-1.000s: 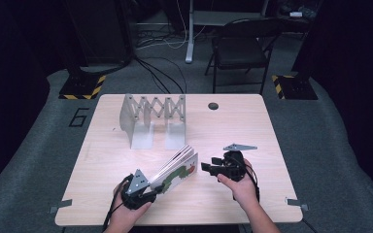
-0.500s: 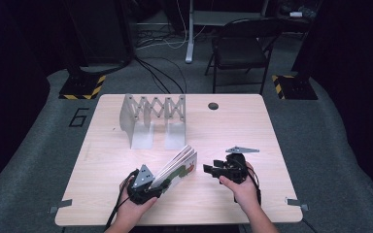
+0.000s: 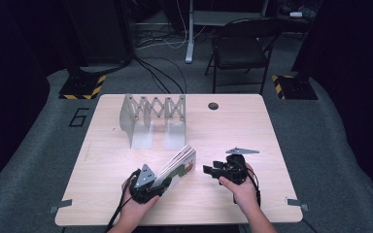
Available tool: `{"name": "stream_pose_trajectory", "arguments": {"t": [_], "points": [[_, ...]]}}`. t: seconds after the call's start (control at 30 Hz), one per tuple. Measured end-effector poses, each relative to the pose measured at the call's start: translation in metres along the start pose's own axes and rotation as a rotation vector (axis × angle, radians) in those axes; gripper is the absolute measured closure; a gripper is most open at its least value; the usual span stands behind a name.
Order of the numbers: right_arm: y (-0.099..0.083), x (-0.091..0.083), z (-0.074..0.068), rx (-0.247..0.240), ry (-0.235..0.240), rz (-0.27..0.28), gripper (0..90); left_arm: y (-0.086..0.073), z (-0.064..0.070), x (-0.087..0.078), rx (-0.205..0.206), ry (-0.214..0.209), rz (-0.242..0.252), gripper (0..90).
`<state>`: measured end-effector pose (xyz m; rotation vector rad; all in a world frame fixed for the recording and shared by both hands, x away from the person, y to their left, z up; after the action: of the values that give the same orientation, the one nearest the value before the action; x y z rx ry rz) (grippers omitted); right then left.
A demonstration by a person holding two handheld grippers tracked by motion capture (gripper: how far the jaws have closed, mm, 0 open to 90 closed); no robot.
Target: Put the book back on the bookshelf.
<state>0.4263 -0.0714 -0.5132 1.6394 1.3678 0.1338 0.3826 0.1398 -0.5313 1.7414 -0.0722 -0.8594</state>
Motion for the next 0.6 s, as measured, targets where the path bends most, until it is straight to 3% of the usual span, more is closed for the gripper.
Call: {"name": "stream_pose_trajectory", "arguments": {"t": [0.33, 0.6], "points": [[-0.0004, 0.0005, 0.0011, -0.007, 0.005, 0.003, 41.7, -0.0016, 0.0003, 0.0, -0.002, -0.003, 0.009, 68.6], [-0.0035, -0.0008, 0.0042, 0.016, -0.002, 0.002, 41.7, -0.0013, 0.0008, 0.0004, 0.002, 0.006, 0.02, 75.0]]}}
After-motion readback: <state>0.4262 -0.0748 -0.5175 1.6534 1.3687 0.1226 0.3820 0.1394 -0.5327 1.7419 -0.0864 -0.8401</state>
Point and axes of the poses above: each handheld gripper's, and its own axes: x roughly forward along the jaws, y roughly out of its top, z roughly to its right, the point moved 8 cm from there along x, roughly forward along the jaws, and after that the axes turned 12 degrees about y, right-handed, at the moved point
